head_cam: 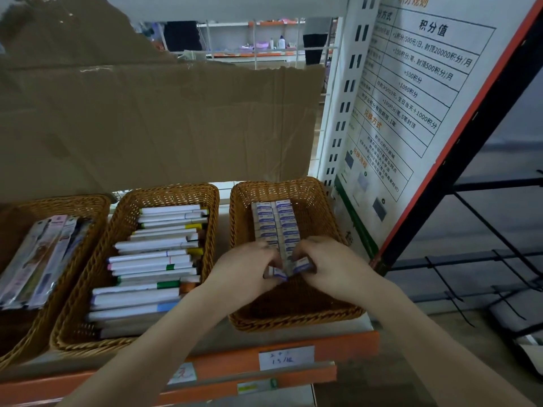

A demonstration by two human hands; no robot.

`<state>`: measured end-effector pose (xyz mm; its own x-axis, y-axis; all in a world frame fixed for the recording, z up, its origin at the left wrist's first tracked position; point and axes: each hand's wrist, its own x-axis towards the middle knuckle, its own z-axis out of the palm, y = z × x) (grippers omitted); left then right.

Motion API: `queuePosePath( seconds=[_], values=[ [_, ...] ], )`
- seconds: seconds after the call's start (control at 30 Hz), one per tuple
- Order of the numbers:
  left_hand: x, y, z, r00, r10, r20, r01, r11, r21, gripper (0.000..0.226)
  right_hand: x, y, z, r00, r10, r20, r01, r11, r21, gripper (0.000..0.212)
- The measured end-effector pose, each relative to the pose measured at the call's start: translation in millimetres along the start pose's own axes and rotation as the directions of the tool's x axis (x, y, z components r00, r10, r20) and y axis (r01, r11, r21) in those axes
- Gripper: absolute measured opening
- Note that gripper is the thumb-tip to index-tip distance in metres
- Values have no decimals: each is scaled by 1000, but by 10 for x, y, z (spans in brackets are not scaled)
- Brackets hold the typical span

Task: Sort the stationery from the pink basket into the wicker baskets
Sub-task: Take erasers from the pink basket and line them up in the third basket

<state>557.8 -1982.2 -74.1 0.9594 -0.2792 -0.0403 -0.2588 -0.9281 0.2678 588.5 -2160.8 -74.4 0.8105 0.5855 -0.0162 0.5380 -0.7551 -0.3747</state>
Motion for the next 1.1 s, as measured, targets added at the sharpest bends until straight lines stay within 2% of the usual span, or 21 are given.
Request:
queuePosePath(
  seconds=[0.1,0.27,0.4,0.63,0.87,1.03,1.1],
  values=[
    [41,-13,100,999,50,-6,-48,989,143,35,48,-13,92,999,-12,52,15,998,-63,22],
    [62,-56,139,999,48,8,-48,962,267,33,68,16,183,998,-30,59,39,989,-145,33],
    [70,-53,169,999,41,1,-40,966,255,35,73,62,223,998,-31,55,38,991,-126,37],
    [74,-59,197,997,61,41,-66,988,139,37,129,64,268,998,-48,38,51,996,-75,42],
    [93,-63,240,996,84,33,-88,984,154,30,108,60,309,998,-52,22,53,994,-97,33],
    [103,-75,217,993,104,51,-111,980,167,30,96,32,271,998,-31,51,36,996,-83,41],
    [104,-74,159,992,116,47,-123,974,191,29,104,12,216,998,-23,59,27,997,-75,39]
  ],
)
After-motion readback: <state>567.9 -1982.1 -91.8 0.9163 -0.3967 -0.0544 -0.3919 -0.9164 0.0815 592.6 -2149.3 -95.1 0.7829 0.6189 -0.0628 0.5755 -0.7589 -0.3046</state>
